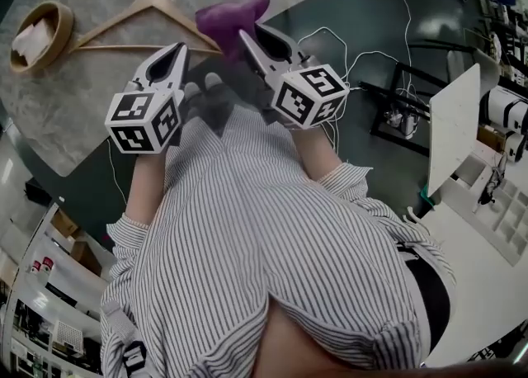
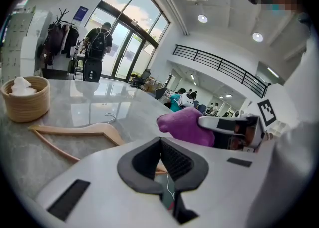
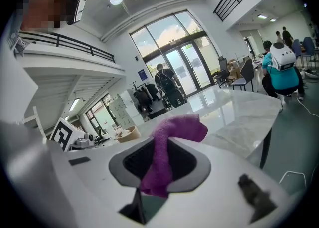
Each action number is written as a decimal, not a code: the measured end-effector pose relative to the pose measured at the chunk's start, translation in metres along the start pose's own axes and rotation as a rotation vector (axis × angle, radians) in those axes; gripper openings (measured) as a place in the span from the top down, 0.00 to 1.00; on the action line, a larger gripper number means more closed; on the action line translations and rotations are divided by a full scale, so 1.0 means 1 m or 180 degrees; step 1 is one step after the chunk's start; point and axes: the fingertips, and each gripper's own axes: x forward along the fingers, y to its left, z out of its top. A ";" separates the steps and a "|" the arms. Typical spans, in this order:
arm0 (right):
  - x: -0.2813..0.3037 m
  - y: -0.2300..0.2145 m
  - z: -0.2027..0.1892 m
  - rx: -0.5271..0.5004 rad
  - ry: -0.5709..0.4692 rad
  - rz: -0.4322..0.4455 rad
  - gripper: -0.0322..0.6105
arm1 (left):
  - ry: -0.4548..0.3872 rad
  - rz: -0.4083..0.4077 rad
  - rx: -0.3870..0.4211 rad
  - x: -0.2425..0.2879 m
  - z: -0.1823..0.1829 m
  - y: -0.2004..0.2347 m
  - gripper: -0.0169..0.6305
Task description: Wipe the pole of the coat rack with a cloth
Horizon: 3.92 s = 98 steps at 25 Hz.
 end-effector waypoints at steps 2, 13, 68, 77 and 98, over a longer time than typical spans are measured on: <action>0.001 -0.002 -0.004 0.0022 0.0039 0.0004 0.82 | 0.0047 0.0010 -0.0020 0.003 -0.004 0.002 0.96; 0.010 -0.017 -0.033 0.0168 0.0269 -0.0017 0.82 | 0.0329 0.0115 -0.0089 0.026 -0.033 0.023 0.96; 0.046 -0.048 -0.107 0.0469 0.0859 -0.0196 0.82 | 0.0934 0.0208 -0.0079 0.078 -0.089 0.070 0.96; 0.068 -0.042 -0.101 0.0408 0.0922 -0.0182 0.82 | 0.0928 0.0040 -0.0161 0.080 -0.088 0.066 0.96; 0.125 -0.025 -0.090 0.0183 0.1134 -0.0020 0.82 | 0.1074 -0.0244 -0.0078 0.078 -0.090 0.063 0.96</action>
